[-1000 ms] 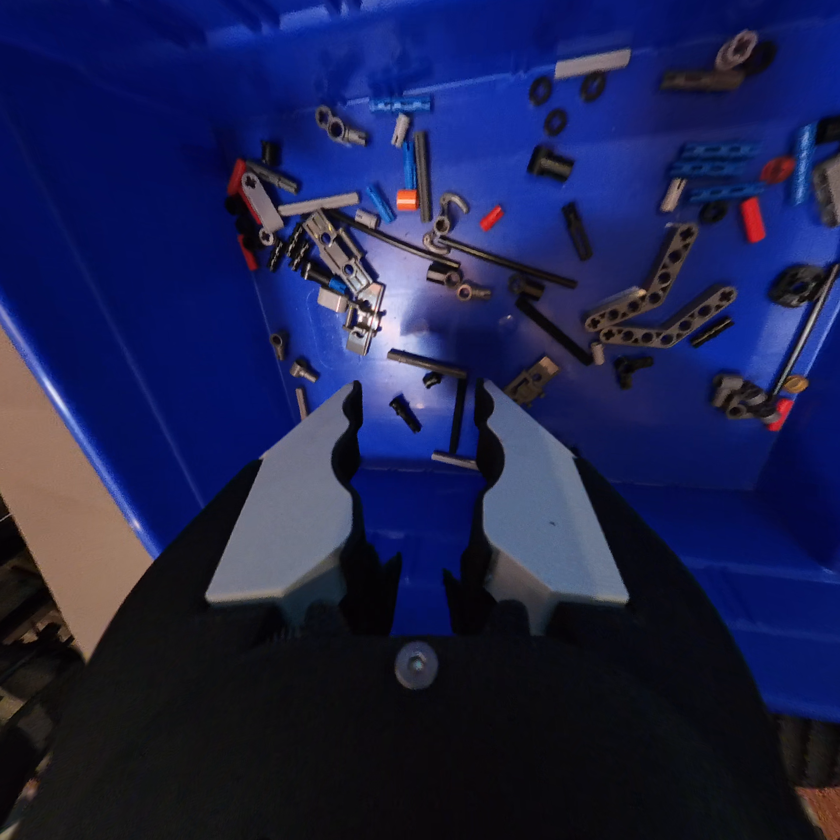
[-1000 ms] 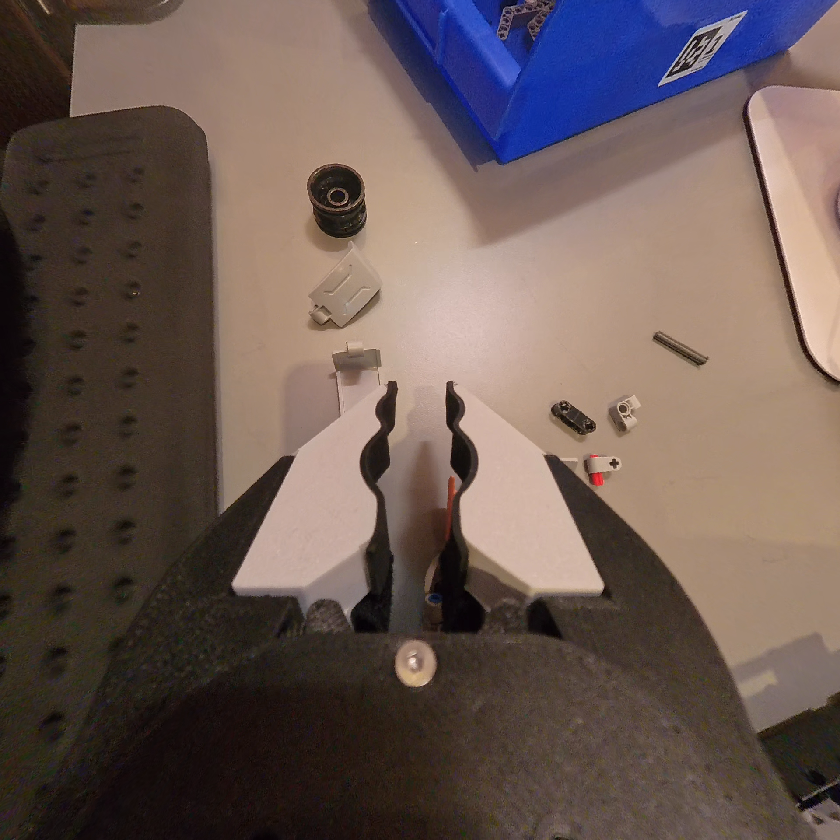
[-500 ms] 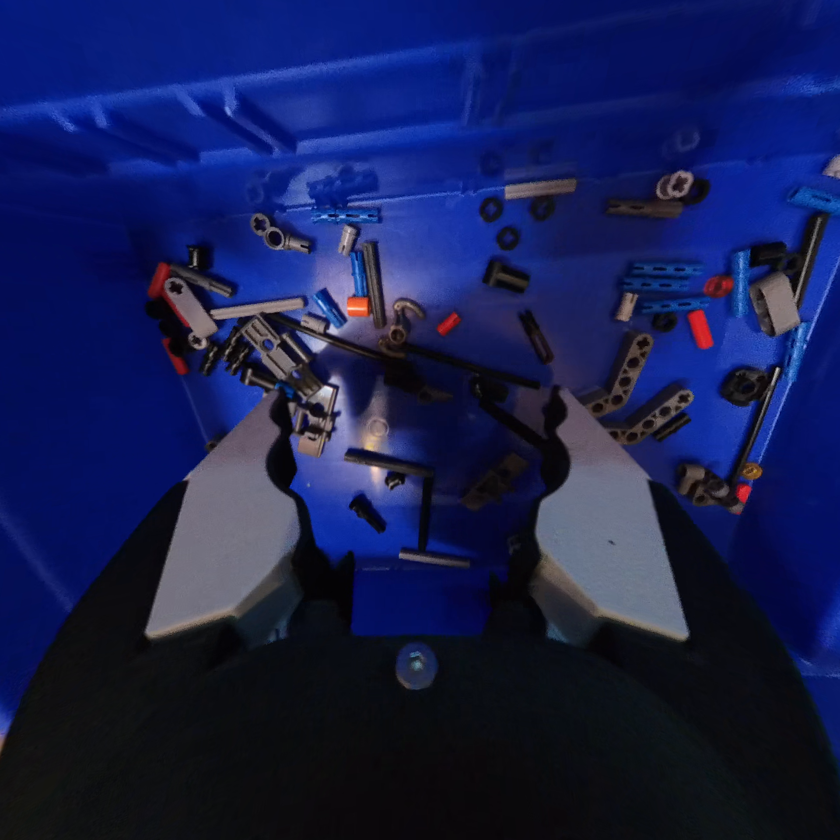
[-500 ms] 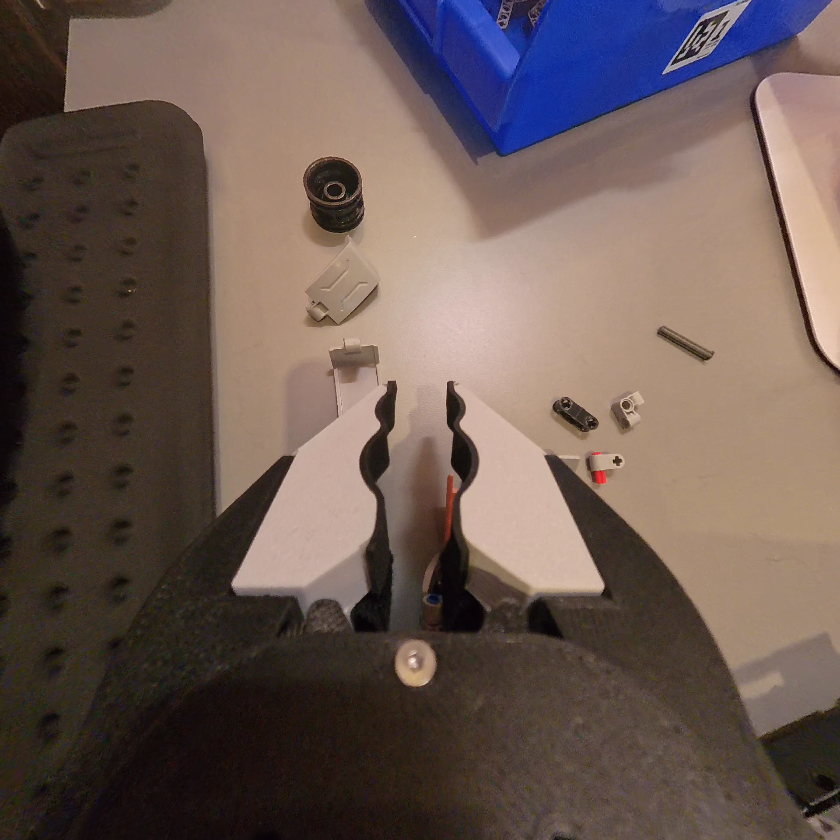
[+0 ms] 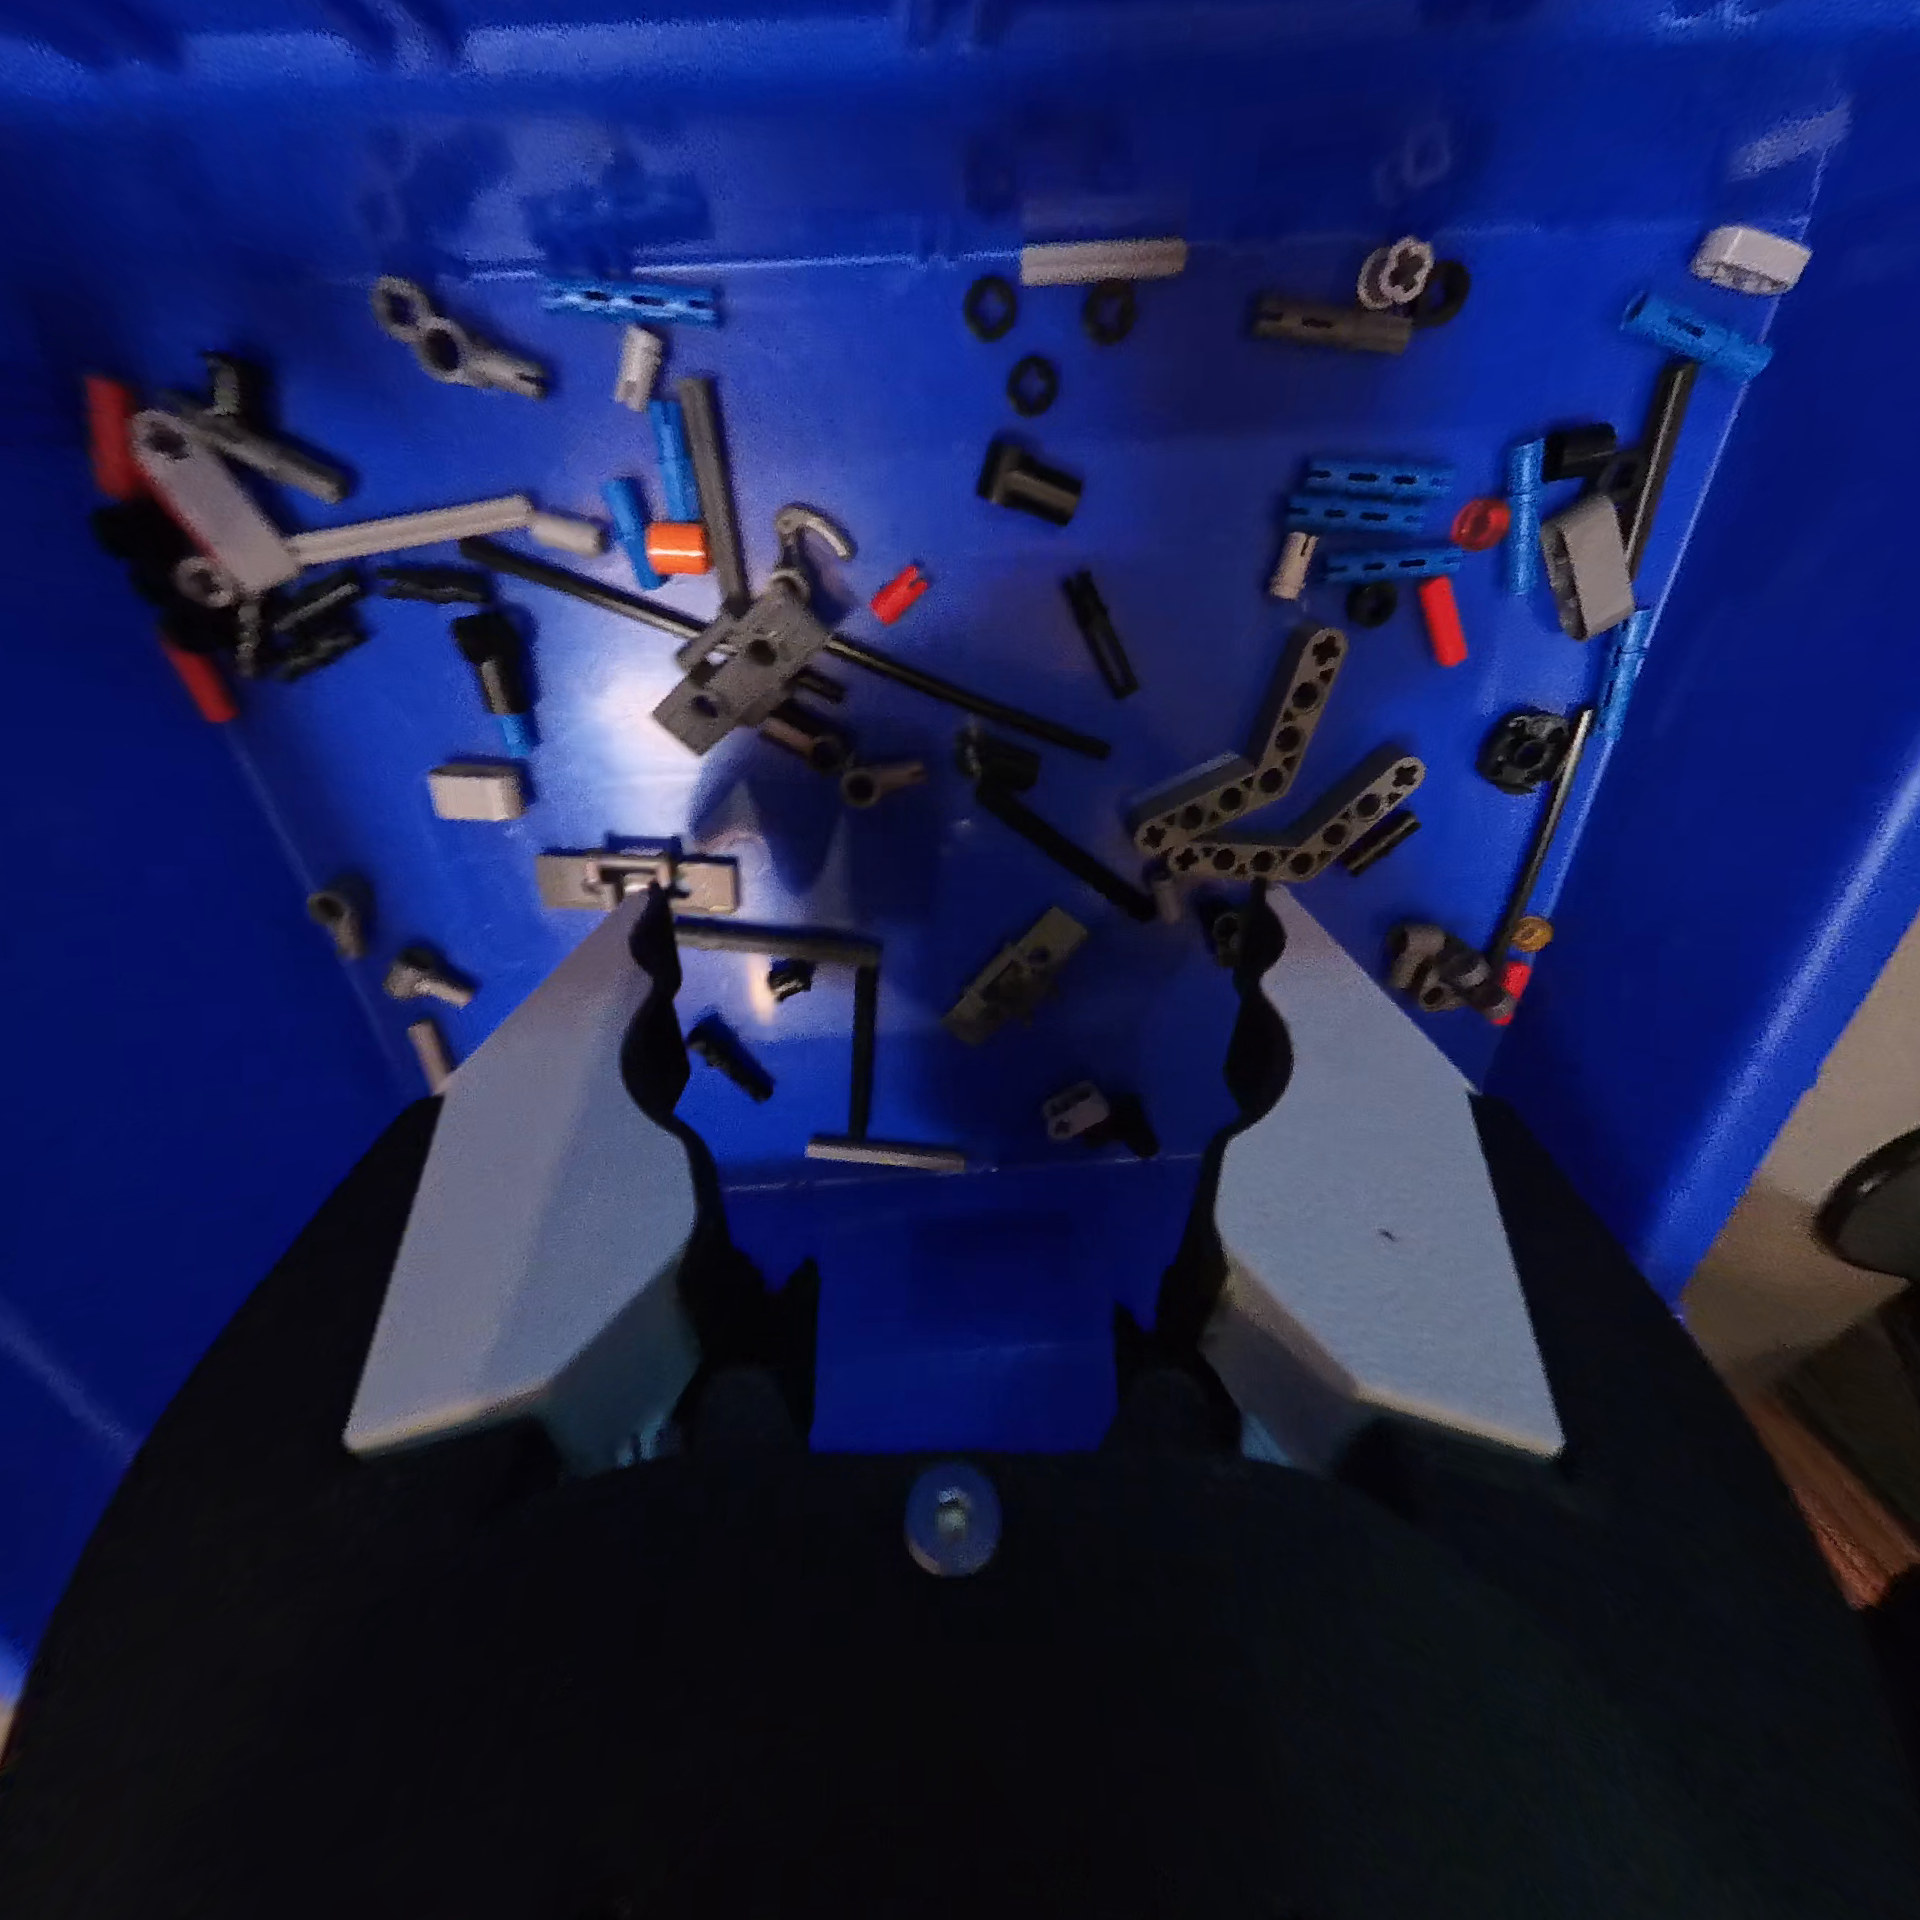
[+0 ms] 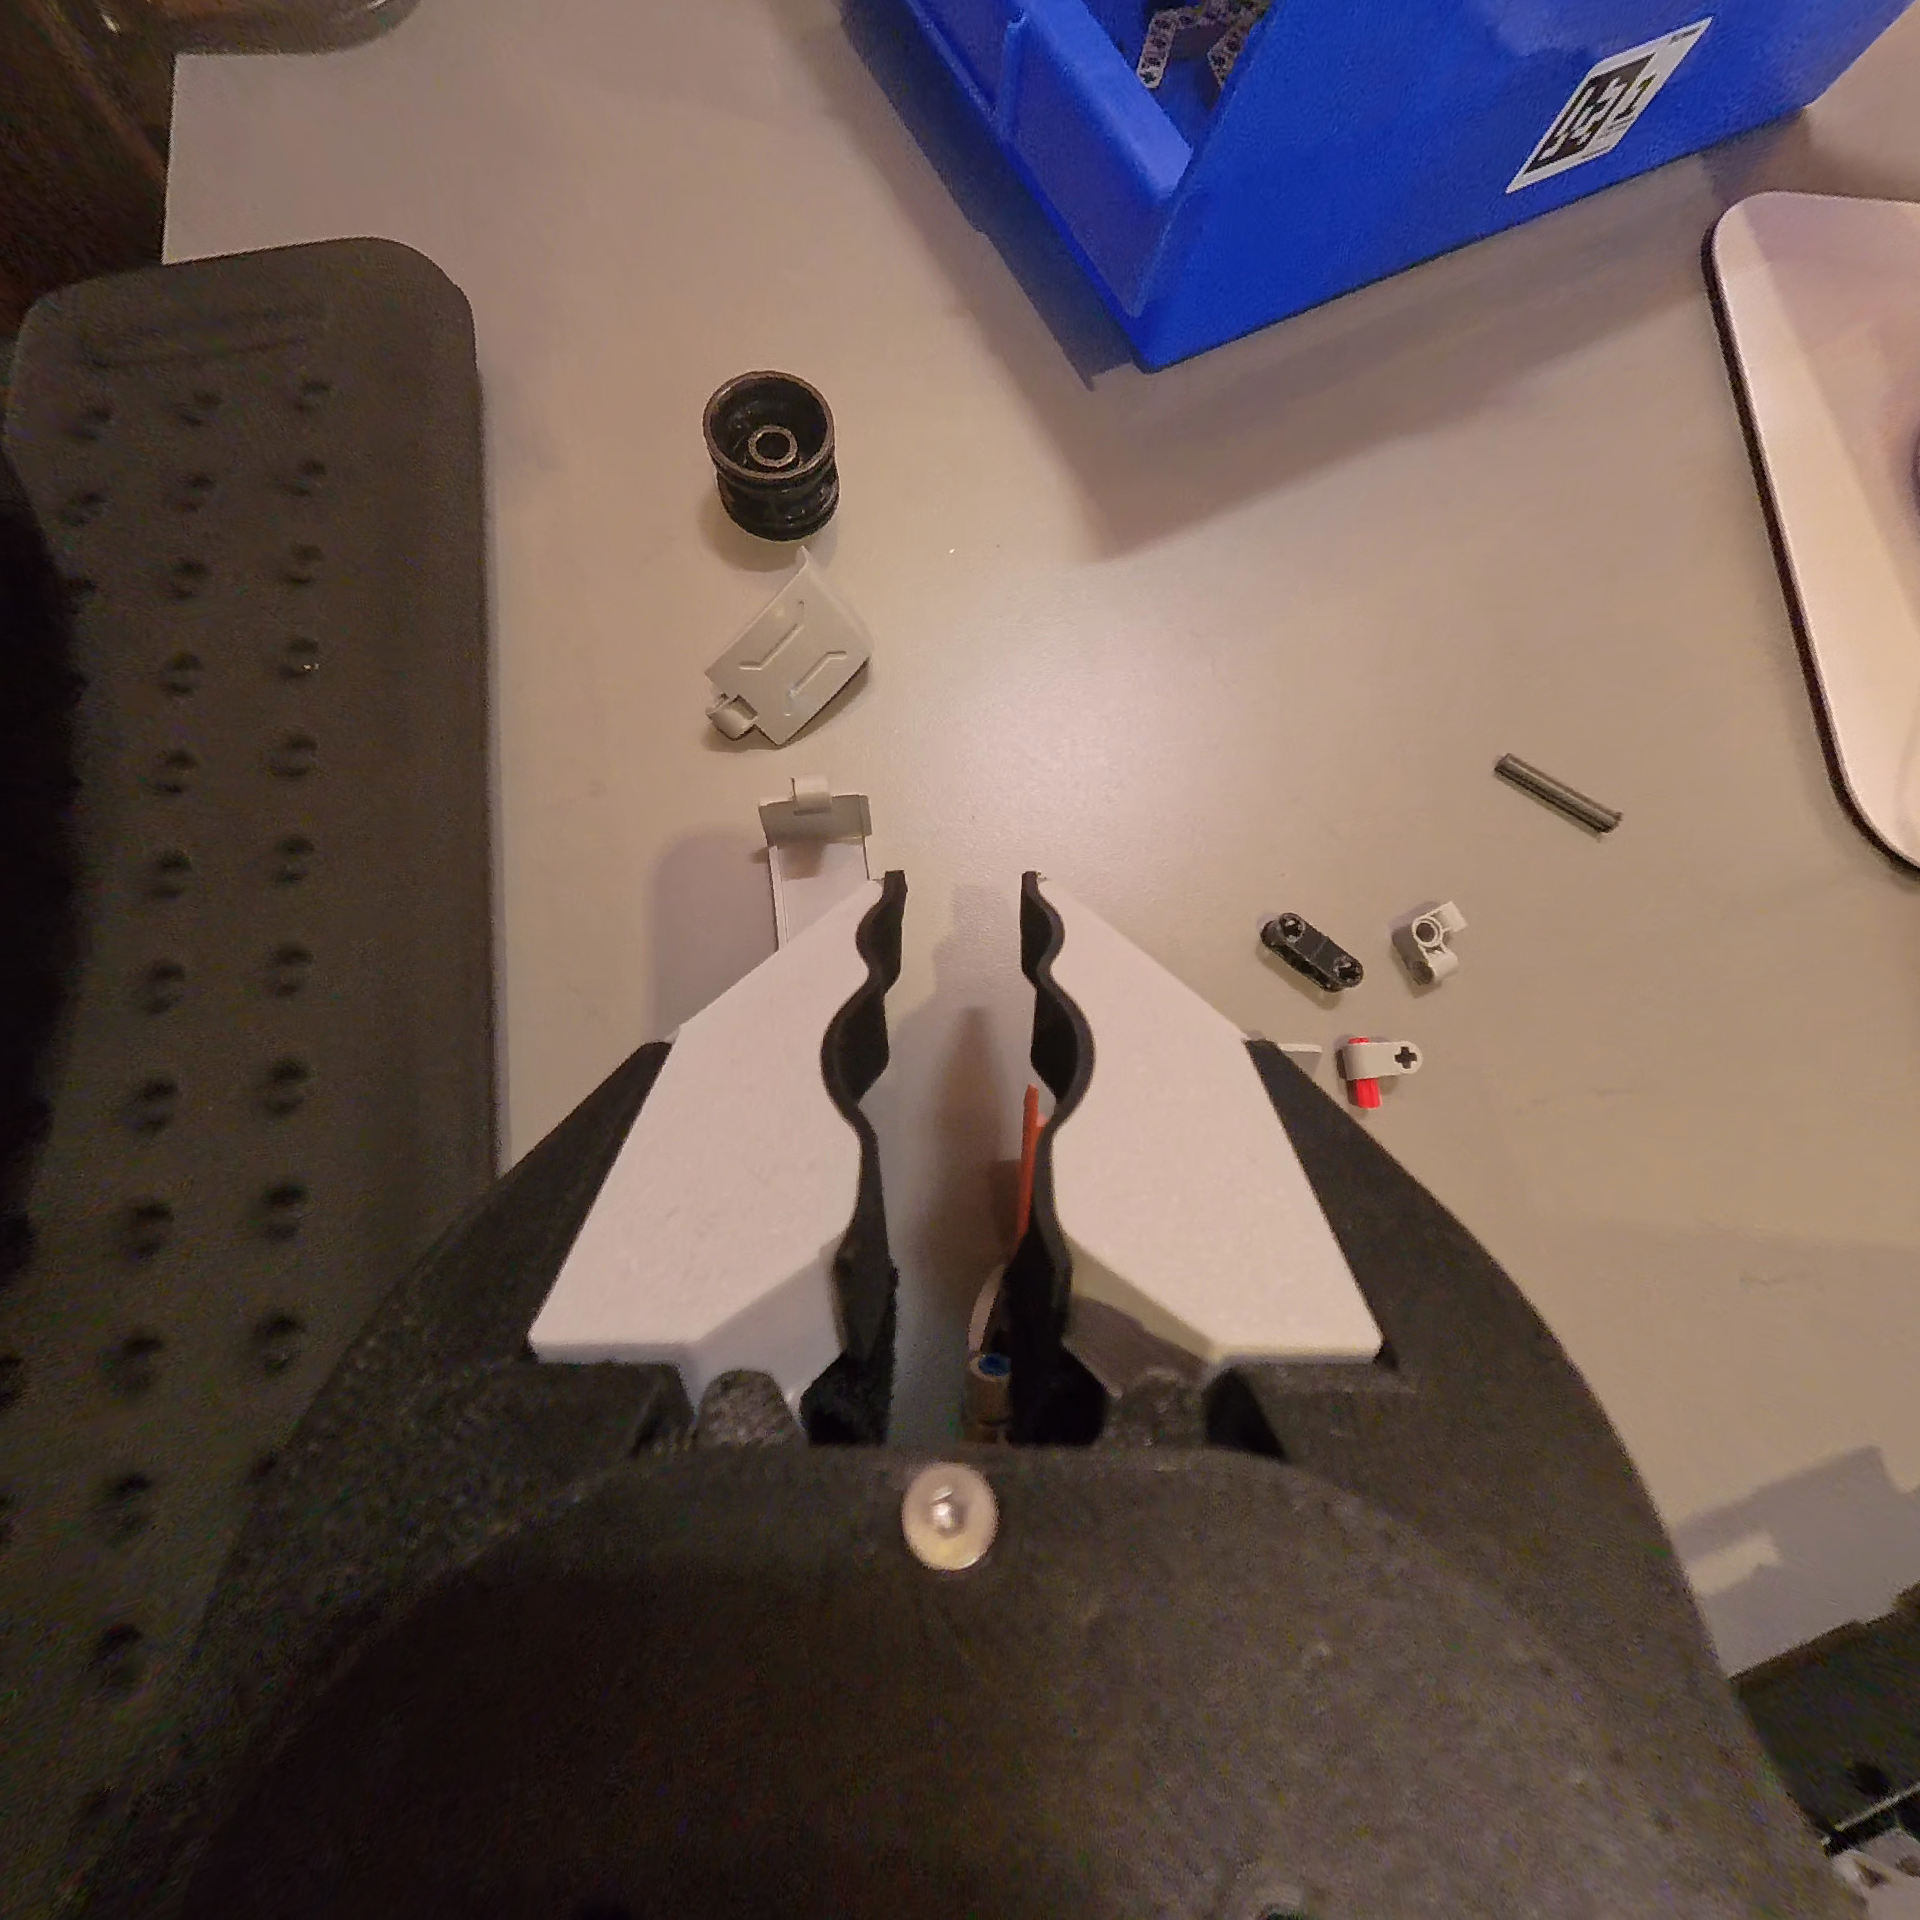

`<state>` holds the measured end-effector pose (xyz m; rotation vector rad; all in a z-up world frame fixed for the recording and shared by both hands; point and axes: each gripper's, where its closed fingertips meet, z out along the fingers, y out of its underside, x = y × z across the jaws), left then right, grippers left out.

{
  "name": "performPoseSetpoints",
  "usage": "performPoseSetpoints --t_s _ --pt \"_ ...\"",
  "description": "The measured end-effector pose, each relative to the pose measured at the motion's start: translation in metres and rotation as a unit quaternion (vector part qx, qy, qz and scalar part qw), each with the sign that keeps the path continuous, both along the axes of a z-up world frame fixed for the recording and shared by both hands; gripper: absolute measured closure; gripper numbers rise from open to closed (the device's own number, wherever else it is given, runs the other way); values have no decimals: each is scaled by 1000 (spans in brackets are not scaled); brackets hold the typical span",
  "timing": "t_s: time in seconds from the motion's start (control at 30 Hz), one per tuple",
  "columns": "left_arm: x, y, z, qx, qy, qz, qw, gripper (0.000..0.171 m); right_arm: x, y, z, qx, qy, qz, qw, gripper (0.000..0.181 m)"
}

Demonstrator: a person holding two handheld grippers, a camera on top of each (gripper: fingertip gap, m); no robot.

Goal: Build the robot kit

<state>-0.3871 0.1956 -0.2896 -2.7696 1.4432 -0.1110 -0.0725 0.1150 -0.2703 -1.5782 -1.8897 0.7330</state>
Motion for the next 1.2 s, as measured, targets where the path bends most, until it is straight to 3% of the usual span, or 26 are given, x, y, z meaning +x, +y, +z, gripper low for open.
performPoseSetpoints --t_s 0.13,0.27,0.63,0.7,1.0,1.1,1.2 --pt "-5 12 13 58 -7 -2 998 70 0 1 -1 -1 0 -2 1000 161" --pt "5 10 13 71 -8 -25 997 72 0 2 -3 0 -5 -4 1000 161" --pt "66 -46 -8 34 2 -118 992 69 0 4 -3 -4 -2 -6 1000 161" --pt "71 -52 -9 40 8 -132 990 86 0 5 -4 -5 -3 -7 1000 161" --pt "81 -101 -15 -21 -10 -169 985 63 1 7 -5 -7 -4 -10 1000 161" --pt "86 -114 -5 -23 -21 -176 984 43 1 7 -6 -8 -5 -10 1000 161" --pt "86 -109 9 15 -22 -170 985 47 1 7 -7 -9 -6 -10 1000 161"
